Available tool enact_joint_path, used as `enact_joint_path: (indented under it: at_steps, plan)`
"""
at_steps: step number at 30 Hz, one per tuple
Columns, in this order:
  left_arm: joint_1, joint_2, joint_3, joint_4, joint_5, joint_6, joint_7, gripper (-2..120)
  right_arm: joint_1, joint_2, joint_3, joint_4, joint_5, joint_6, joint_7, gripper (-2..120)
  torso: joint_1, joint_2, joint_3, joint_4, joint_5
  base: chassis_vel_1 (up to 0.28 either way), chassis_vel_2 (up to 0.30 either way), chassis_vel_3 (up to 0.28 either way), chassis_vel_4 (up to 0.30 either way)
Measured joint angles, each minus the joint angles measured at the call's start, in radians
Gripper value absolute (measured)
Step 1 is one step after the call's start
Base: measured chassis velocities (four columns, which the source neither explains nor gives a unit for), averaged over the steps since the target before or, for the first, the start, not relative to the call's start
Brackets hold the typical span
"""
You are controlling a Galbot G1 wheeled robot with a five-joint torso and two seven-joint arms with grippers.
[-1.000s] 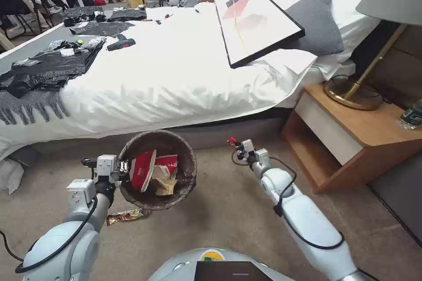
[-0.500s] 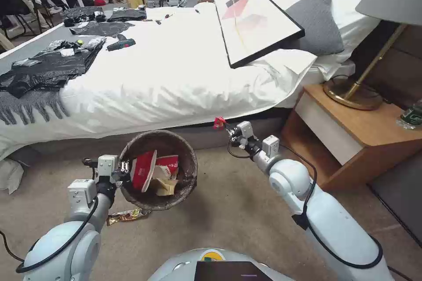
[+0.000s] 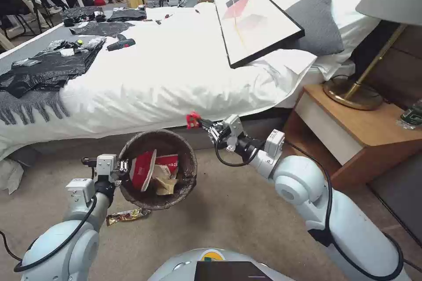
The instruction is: Pick up the trash bin, then pick up the garbage from the floor and place it into the trash bin.
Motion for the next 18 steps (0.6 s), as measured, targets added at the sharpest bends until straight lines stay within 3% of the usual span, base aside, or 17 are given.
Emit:
enact_joint_path:
  at_steps: [13,18]
  plan:
    - [-0.001,0.0,0.006,0.0,-0.003,0.005,-0.001,3,0.032,-0.005,-0.058,0.028,0.016,-0.015,-0.075,0,0.0,0.0,0.0,-0.0002,0.0,0.0,0.0,0.0,0.0]
    - [-0.009,0.001,0.011,0.0,-0.002,0.005,-0.002,3,0.107,-0.009,-0.152,0.02,0.031,-0.021,-0.095,0,0.0,0.0,0.0,0.0,0.0,0.0,0.0,0.0,0.0]
